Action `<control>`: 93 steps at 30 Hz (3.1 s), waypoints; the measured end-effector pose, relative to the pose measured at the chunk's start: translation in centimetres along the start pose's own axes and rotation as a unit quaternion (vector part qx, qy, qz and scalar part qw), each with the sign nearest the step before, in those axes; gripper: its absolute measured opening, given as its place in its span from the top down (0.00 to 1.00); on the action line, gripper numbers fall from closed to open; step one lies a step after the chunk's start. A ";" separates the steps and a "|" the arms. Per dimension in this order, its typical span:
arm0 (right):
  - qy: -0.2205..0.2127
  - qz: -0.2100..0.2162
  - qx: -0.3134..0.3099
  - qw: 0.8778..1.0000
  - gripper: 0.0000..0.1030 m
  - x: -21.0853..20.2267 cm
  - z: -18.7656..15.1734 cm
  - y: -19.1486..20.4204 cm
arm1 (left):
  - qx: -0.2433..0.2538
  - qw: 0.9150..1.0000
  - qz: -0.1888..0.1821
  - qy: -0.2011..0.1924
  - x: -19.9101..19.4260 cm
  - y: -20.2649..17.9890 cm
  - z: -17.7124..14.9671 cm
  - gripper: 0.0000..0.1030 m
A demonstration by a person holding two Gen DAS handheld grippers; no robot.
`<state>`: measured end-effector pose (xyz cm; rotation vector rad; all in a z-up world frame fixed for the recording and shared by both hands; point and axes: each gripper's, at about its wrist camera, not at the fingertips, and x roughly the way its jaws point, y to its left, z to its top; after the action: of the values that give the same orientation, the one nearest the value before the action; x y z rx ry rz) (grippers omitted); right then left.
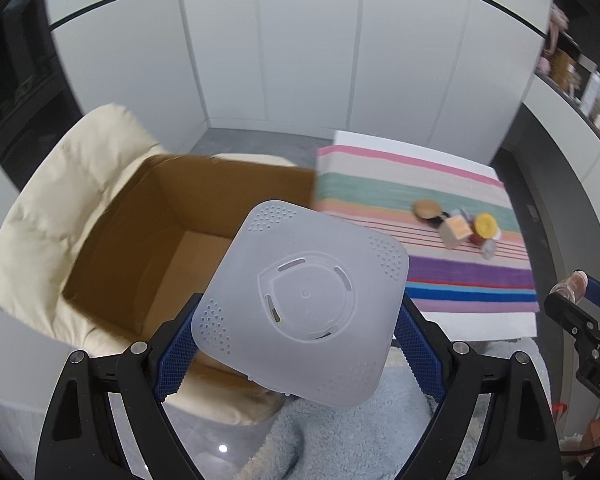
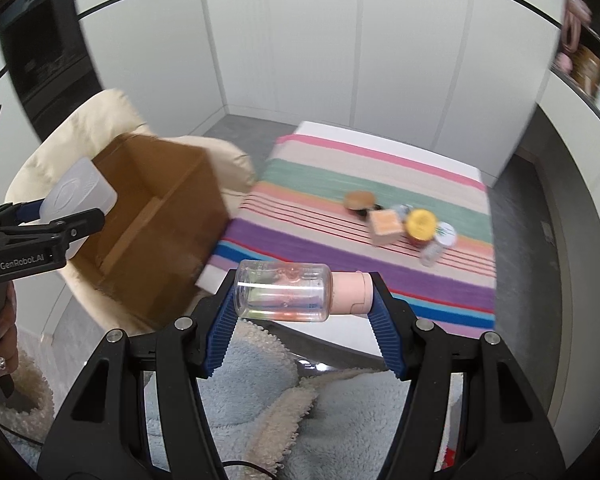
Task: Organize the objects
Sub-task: 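Lift the frosted lid and clear bottle and carry both toward the cardboard box, then open the left tool over the box while the right tool releases the bottle inside, then withdraw both tools from the box back toward the striped cloth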
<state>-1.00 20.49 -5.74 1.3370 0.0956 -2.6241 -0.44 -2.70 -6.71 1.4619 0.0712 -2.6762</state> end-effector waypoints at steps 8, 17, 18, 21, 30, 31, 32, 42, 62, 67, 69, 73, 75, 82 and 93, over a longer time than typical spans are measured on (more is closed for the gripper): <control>0.011 0.056 -0.074 0.996 0.38 2.2 1.5 7.7 | -0.061 0.997 0.042 0.006 -0.4 7.3 -2.4 0.12; 0.025 0.114 -0.161 0.980 0.38 4.5 2.1 17.2 | -0.116 0.990 0.082 0.002 -0.8 13.7 -4.0 0.12; 0.027 0.117 -0.168 0.978 0.38 4.8 2.1 18.0 | -0.120 0.989 0.085 0.001 -0.5 14.1 -3.9 0.12; 0.036 0.127 -0.179 0.975 0.38 6.0 2.4 19.6 | -0.125 0.988 0.095 -0.005 0.7 15.2 -3.5 0.12; 0.054 0.111 -0.182 0.976 0.38 11.9 4.8 22.2 | -0.135 0.987 0.088 0.025 5.8 16.4 -1.2 0.12; 0.056 0.108 -0.178 0.977 0.38 12.5 5.1 22.3 | -0.137 0.986 0.086 0.026 6.2 16.6 -1.1 0.12; 0.058 0.107 -0.175 0.977 0.38 13.1 5.3 22.4 | -0.135 0.987 0.088 0.024 6.5 16.8 -0.9 0.12; 0.034 0.092 -0.155 0.983 0.00 13.3 6.3 21.2 | -0.118 0.989 0.085 0.026 7.2 16.5 -0.5 0.09; 0.028 0.101 -0.091 0.990 0.00 9.7 4.4 14.7 | -0.111 0.991 0.069 0.025 4.6 13.3 -2.2 0.09; 0.035 0.099 -0.078 0.991 0.00 8.9 3.0 13.4 | -0.106 0.992 0.067 0.016 3.0 12.0 -3.6 0.09; 0.036 0.095 -0.075 0.992 0.00 8.2 2.2 13.0 | -0.104 0.993 0.059 0.019 2.3 11.2 -4.7 0.09; 0.035 0.100 -0.071 0.992 0.00 6.8 0.6 12.4 | -0.106 0.993 0.036 0.030 1.8 10.0 -6.3 0.09; 0.032 0.100 -0.072 0.992 0.00 6.3 0.4 12.2 | -0.104 0.994 0.030 0.033 1.9 9.7 -6.4 0.09; 0.023 0.087 -0.066 0.994 0.00 5.7 0.1 11.4 | -0.091 0.995 0.036 0.015 1.5 8.6 -6.3 0.09; 0.021 0.068 -0.030 0.997 0.00 5.7 0.0 8.5 | -0.070 0.997 0.029 0.013 2.3 6.8 -5.4 0.09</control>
<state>-2.57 11.31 -10.05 1.3294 0.0865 -2.4625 3.48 -9.11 -11.57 1.4336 0.2109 -2.5509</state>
